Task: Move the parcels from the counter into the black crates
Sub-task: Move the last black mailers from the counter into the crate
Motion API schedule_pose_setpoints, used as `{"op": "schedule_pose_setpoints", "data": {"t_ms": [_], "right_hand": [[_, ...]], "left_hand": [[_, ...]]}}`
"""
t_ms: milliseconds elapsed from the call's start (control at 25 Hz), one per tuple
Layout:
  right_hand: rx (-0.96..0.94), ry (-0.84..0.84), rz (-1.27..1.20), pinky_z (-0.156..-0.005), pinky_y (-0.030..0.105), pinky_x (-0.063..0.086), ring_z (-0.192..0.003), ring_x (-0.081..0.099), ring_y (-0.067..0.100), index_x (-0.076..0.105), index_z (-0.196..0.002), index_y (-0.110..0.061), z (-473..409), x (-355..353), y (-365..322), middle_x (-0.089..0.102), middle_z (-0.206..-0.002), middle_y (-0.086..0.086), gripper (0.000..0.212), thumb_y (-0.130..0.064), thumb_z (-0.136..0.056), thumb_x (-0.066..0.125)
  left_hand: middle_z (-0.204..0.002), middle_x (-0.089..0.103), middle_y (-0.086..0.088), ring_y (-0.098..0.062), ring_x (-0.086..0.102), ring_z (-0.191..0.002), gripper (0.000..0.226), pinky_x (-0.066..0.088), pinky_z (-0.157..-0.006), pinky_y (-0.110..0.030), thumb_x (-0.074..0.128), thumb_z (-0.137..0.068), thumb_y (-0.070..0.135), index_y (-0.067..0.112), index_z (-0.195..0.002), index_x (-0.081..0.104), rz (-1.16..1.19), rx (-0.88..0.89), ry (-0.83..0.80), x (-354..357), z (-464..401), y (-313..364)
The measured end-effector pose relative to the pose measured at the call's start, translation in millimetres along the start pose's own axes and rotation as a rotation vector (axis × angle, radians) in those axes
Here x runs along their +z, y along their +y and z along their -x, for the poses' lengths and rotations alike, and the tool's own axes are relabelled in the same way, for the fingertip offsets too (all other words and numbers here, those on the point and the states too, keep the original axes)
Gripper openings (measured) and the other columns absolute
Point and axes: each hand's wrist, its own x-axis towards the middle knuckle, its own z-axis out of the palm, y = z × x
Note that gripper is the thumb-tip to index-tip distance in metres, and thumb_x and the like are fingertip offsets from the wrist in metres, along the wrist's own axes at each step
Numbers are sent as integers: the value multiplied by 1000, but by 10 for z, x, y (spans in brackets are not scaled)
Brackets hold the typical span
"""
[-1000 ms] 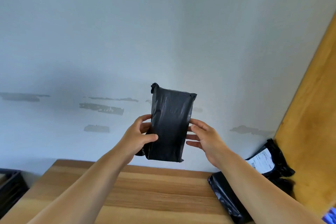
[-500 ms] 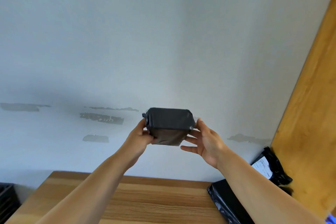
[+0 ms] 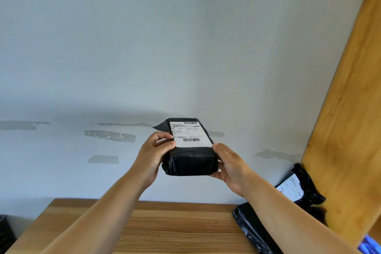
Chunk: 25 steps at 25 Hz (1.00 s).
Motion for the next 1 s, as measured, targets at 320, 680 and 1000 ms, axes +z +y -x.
{"op": "schedule_pose_setpoints", "data": {"t_ms": [320,680,1000], "right_hand": [[-4,-20,-34,-86,44,56,-91,69,27,61,-114,-11,-41,11,99,73,-102,11,33,2,-84,66],[-67,-10,-70,-85,38,56,-99,69,29,53,-129,-18,-120,-38,148,70,-112,13,67,20,-75,65],[-60,-55,-38,-76,29,56,-91,70,22,52,-130,-15,-155,-139,165,68,-113,16,67,22,-75,63]], "left_hand": [[-121,59,10,-3,59,-109,57,50,-69,-23,61,-73,-5,25,-119,49,-166,72,-6,-44,-15,-25],[-122,61,12,4,57,-110,50,47,-85,-18,73,-78,2,30,-116,55,-243,172,12,-4,-25,-48],[-122,62,14,7,55,-112,53,46,-89,-20,73,-78,-1,31,-117,57,-262,177,52,73,21,-51]]}}
